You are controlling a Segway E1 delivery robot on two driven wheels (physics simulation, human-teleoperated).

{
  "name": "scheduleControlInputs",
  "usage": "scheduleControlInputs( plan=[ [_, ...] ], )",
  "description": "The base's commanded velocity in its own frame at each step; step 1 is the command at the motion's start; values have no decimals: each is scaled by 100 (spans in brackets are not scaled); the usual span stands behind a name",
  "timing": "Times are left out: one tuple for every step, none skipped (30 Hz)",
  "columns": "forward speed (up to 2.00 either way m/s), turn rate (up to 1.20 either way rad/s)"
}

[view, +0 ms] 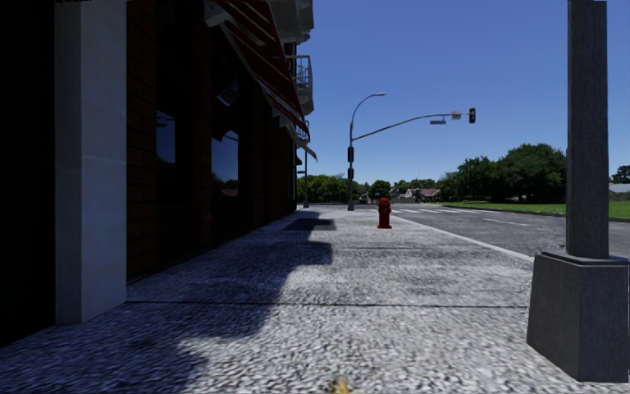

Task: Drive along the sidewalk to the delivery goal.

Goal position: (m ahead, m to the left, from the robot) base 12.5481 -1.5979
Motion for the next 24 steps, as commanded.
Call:
scheduleControlInputs(
  plan=[
    [200,0],
    [200,0],
    [200,0],
    [200,0],
    [200,0],
    [200,0],
    [200,0],
    [200,0],
    [200,0],
    [200,0],
    [200,-4],
    [200,-7],
    [200,-8],
    [200,-8],
    [200,-9],
    [200,-9],
    [200,-12],
    [200,-14],
    [200,-14],
    [200,-14],
    [200,-15],
    [200,-15],
    [200,-16],
    [200,-16]
  ],
)
